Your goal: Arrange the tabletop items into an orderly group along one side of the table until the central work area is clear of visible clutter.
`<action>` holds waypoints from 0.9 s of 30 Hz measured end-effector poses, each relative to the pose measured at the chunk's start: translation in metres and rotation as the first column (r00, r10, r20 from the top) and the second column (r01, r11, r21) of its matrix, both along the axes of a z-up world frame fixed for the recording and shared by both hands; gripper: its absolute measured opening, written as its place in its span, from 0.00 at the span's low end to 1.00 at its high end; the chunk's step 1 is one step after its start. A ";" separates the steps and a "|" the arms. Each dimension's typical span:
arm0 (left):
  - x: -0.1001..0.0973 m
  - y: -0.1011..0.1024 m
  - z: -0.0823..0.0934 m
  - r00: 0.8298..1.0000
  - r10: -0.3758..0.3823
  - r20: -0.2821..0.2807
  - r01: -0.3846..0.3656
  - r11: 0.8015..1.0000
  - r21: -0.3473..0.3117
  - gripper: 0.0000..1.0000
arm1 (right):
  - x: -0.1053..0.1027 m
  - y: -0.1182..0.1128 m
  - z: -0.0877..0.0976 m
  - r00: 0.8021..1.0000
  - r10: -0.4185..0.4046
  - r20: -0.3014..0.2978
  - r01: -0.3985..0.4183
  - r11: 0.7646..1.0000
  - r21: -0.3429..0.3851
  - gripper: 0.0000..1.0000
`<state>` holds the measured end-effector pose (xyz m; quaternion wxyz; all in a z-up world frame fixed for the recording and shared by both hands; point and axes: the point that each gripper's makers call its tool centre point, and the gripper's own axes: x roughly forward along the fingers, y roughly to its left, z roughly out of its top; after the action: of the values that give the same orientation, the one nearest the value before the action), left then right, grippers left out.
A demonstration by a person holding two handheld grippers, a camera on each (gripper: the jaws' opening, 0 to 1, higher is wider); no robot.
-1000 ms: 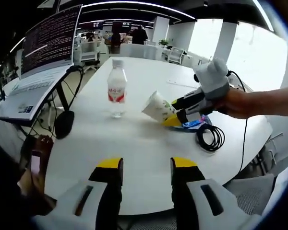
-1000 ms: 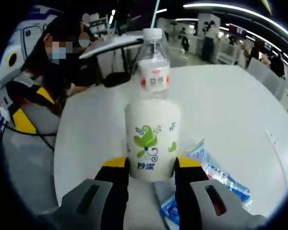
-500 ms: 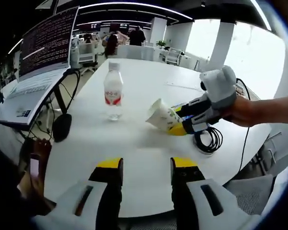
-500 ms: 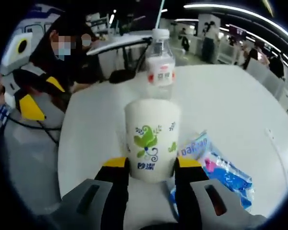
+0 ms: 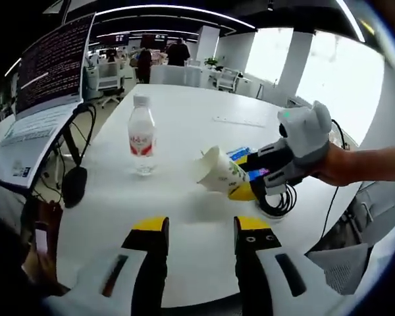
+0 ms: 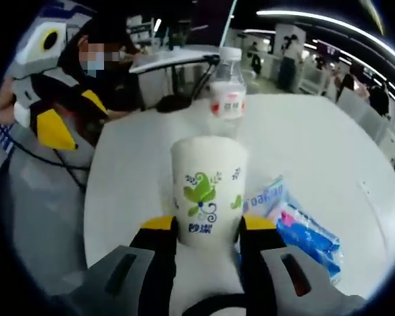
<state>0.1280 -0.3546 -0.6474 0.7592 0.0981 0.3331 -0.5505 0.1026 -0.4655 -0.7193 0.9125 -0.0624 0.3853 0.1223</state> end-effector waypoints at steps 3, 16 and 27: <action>-0.003 -0.004 0.001 1.000 -0.023 -0.012 0.023 1.000 -0.003 0.38 | -0.005 0.005 0.001 1.000 0.027 0.001 -0.027 0.999 -0.018 0.36; -0.015 -0.018 0.000 0.994 -0.095 -0.055 0.094 0.995 -0.014 0.38 | -0.027 0.018 0.005 0.996 0.092 0.000 -0.092 0.994 -0.066 0.36; -0.028 -0.029 -0.002 0.985 -0.147 -0.089 0.146 0.989 -0.020 0.38 | -0.043 0.017 0.012 0.995 0.098 0.009 -0.097 0.991 -0.088 0.36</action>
<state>0.1003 -0.3835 -0.6490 0.7016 0.0924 0.3551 -0.6108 0.0593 -0.4482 -0.7077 0.9044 -0.1216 0.3807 0.1492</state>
